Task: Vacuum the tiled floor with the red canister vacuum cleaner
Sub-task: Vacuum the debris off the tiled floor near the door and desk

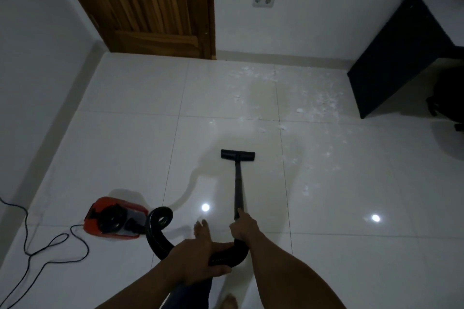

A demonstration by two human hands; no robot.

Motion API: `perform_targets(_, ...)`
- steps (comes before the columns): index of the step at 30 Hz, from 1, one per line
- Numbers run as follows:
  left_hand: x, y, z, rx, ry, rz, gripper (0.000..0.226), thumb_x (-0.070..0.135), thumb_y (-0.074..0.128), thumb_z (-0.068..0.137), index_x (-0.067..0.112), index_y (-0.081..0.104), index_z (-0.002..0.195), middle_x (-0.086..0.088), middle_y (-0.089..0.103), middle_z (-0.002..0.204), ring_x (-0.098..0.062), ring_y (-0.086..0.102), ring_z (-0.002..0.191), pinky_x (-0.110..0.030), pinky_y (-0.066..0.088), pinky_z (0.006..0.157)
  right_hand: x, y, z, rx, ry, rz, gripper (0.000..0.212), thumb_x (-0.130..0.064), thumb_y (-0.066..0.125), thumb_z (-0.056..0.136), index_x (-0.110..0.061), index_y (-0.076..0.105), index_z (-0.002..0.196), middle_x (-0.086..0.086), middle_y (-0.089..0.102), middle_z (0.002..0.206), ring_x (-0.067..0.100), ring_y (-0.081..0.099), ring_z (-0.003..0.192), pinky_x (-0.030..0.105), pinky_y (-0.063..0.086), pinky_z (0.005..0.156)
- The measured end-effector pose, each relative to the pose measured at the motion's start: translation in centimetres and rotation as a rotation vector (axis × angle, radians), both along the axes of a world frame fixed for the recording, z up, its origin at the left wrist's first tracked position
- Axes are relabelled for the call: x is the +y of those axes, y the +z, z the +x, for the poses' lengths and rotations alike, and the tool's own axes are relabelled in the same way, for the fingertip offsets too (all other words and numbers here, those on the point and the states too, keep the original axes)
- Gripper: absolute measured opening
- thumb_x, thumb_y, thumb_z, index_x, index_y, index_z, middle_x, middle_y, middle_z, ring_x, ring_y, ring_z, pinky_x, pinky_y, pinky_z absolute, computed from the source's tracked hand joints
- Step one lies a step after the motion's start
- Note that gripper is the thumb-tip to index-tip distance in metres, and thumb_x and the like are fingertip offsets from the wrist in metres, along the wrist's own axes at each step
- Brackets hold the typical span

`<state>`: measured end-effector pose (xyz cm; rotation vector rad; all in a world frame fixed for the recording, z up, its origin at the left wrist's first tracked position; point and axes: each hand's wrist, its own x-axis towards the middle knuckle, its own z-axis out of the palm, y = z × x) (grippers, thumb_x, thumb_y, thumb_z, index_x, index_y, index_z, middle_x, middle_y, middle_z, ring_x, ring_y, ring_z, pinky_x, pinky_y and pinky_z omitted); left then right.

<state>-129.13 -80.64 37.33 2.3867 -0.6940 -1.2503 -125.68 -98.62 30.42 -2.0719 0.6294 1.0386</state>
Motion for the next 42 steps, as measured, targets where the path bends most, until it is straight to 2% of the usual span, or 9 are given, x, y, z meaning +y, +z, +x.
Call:
perform_targets(2, 0.6, -0.7, 2.4, 0.024, -0.005, -0.036, 0.067, 0.092, 0.032, 0.078, 0.076, -0.01, 0.128, -0.028, 0.034, 0.153, -0.037, 0.053, 0.127, -0.039, 0.047, 0.101, 0.5, -0.4, 2.6, 0.005, 0.018, 0.002, 0.073, -0.017, 0.047, 0.095, -0.019, 0.009, 0.157, 0.013, 0.037, 0.151, 0.028, 0.046, 0.13, 0.024, 0.041, 0.095)
perform_targets(5, 1.8, -1.2, 6.5, 0.008, -0.009, -0.085, 0.073, 0.097, 0.027, 0.072, 0.078, -0.003, 0.135, -0.019, 0.027, 0.16, -0.036, 0.048, 0.134, -0.042, 0.044, 0.108, 1.5, -0.4, 6.9, 0.015, 0.018, -0.004, 0.073, -0.016, 0.048, 0.095, -0.019, 0.009, 0.157, 0.013, 0.038, 0.151, 0.027, 0.046, 0.13, 0.025, 0.04, 0.096)
perform_targets(9, 3.6, 0.2, 13.1, 0.006, -0.012, -0.156, 0.052, 0.086, 0.035, 0.082, 0.085, 0.004, 0.125, 0.004, 0.064, 0.128, -0.016, 0.065, 0.107, -0.033, 0.052, 0.092, 3.4, -0.2, 13.0, 0.012, -0.019, 0.009, 0.072, -0.017, 0.047, 0.096, -0.019, 0.009, 0.157, 0.012, 0.039, 0.15, 0.026, 0.048, 0.128, 0.022, 0.041, 0.089)
perform_targets(13, 5.5, 2.0, 17.8, 0.005, 0.049, -0.121, 0.066, 0.08, 0.041, 0.082, 0.065, 0.023, 0.144, 0.01, 0.071, 0.113, -0.007, 0.067, 0.097, -0.028, 0.053, 0.087, 5.3, 0.2, 17.8, 0.005, -0.068, -0.002, 0.072, -0.016, 0.047, 0.095, -0.017, 0.01, 0.157, 0.012, 0.041, 0.148, 0.027, 0.05, 0.126, 0.025, 0.043, 0.093)
perform_targets(22, 7.0, 2.9, 24.1, 0.055, 0.085, -0.163, 0.098, 0.101, 0.007, 0.056, 0.061, 0.017, 0.145, 0.004, 0.069, 0.123, -0.012, 0.066, 0.105, -0.026, 0.05, 0.091, 6.6, 1.3, 24.6, 0.015, -0.072, -0.027, 0.073, -0.019, 0.049, 0.095, -0.013, 0.012, 0.157, 0.013, 0.043, 0.147, 0.027, 0.051, 0.125, 0.029, 0.045, 0.1)
perform_targets(28, 5.9, 2.9, 27.4, 0.049, 0.072, -0.164, 0.059, 0.061, 0.05, 0.094, 0.062, 0.015, 0.142, 0.002, 0.069, 0.125, -0.013, 0.067, 0.106, -0.026, 0.051, 0.093, 5.7, 1.8, 28.1, 0.046, -0.046, -0.034, 0.076, -0.017, 0.051, 0.094, -0.017, 0.009, 0.157, 0.012, 0.041, 0.147, 0.027, 0.05, 0.126, 0.028, 0.046, 0.095)
perform_targets(33, 5.2, 1.6, 30.6, 0.092, 0.129, -0.172, 0.086, 0.095, 0.024, 0.065, 0.063, 0.02, 0.145, 0.009, 0.066, 0.13, -0.008, 0.064, 0.113, -0.027, 0.049, 0.099, 4.9, 1.2, 31.6, 0.057, -0.048, -0.048, 0.079, -0.016, 0.054, 0.091, -0.018, 0.009, 0.157, 0.011, 0.041, 0.147, 0.027, 0.05, 0.125, 0.03, 0.049, 0.096)
perform_targets(38, 4.0, 1.0, 35.2, 0.086, 0.196, -0.201, 0.061, 0.066, 0.05, 0.092, 0.051, 0.031, 0.148, 0.019, 0.059, 0.137, 0.003, 0.056, 0.12, -0.001, 0.033, 0.093, 3.8, 1.3, 36.9, 0.057, 0.02, -0.068, 0.074, -0.011, 0.055, 0.091, -0.012, 0.017, 0.155, 0.01, 0.041, 0.148, 0.025, 0.049, 0.128, 0.029, 0.045, 0.099)
perform_targets(42, 2.0, 0.8, 39.3, 0.094, 0.195, -0.203, 0.057, 0.067, 0.049, 0.093, 0.059, 0.029, 0.145, 0.022, 0.06, 0.134, 0.004, 0.058, 0.117, -0.013, 0.042, 0.099, 1.9, 0.9, 41.2, 0.058, -0.001, -0.069, 0.073, -0.013, 0.051, 0.093, -0.018, 0.015, 0.156, 0.012, 0.043, 0.146, 0.026, 0.05, 0.126, 0.027, 0.045, 0.094)
